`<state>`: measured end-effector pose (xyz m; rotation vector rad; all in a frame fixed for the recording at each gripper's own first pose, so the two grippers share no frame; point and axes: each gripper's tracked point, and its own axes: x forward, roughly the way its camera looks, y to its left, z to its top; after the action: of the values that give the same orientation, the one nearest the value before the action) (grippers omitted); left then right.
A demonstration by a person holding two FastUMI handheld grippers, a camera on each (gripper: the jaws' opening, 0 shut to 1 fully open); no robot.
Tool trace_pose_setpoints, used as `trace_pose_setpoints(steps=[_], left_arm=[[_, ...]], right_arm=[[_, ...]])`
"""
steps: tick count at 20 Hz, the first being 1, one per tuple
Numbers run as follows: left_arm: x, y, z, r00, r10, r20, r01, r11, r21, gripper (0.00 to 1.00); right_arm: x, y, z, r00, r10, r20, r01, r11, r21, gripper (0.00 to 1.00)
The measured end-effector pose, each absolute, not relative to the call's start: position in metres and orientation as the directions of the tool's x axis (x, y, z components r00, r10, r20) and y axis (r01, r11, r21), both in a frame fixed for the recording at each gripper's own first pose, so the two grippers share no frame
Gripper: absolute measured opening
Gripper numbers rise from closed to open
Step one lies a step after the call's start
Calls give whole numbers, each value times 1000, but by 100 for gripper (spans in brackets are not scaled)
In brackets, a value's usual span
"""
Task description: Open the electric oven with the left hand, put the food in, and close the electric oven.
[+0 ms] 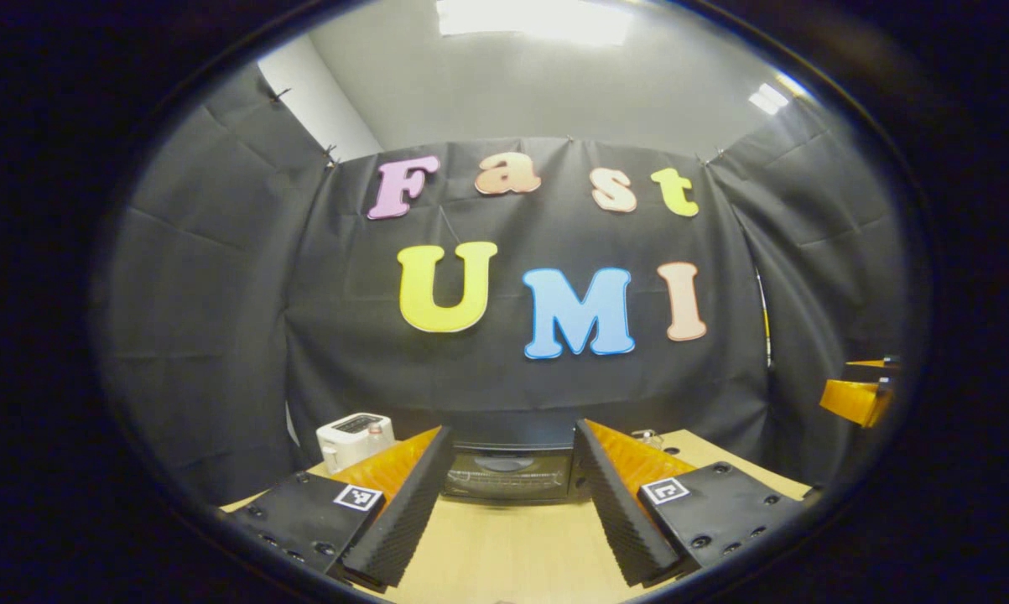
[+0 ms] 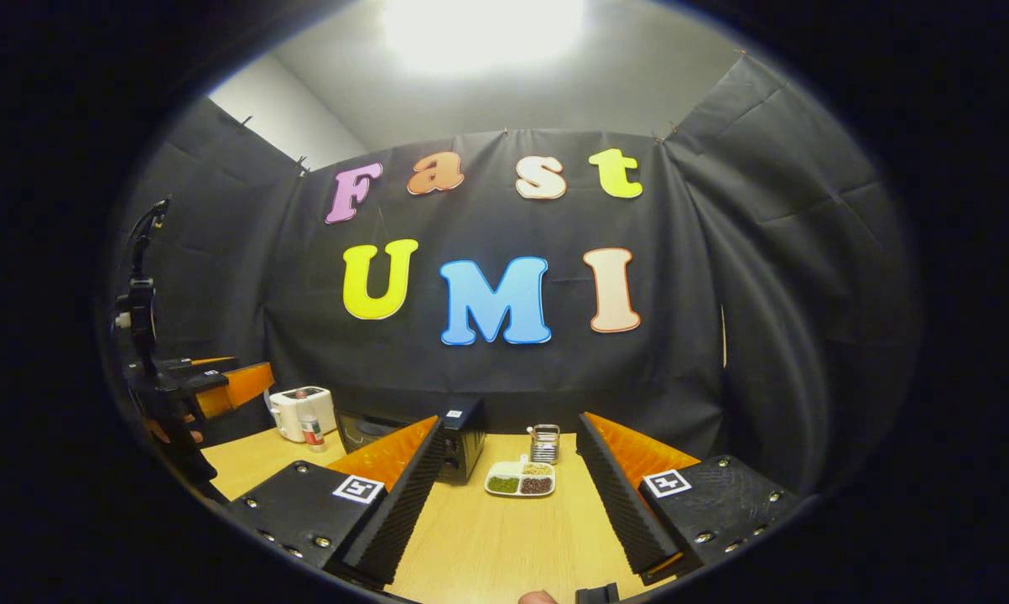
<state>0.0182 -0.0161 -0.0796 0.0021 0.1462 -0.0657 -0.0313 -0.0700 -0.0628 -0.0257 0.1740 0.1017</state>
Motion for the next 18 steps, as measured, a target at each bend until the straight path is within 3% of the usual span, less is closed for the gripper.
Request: trace_pose_setpoints(steps=[6,7,18], left_arm=[[-26,21,-70,987,-61,-147,69,996,53,97],[-33,24,-68,987,-67,-146,76,996,56,100],[-71,47,-45,995,-57,-86,62,997,46,100]], right_arm=[[-58,-46,-57,982,73,-176,-75,997,-7,97],[-62,-41,-55,984,67,-167,-69,998,-7,97],[-98,-28,-35,992,1,-126,-4,1000,-26,97]])
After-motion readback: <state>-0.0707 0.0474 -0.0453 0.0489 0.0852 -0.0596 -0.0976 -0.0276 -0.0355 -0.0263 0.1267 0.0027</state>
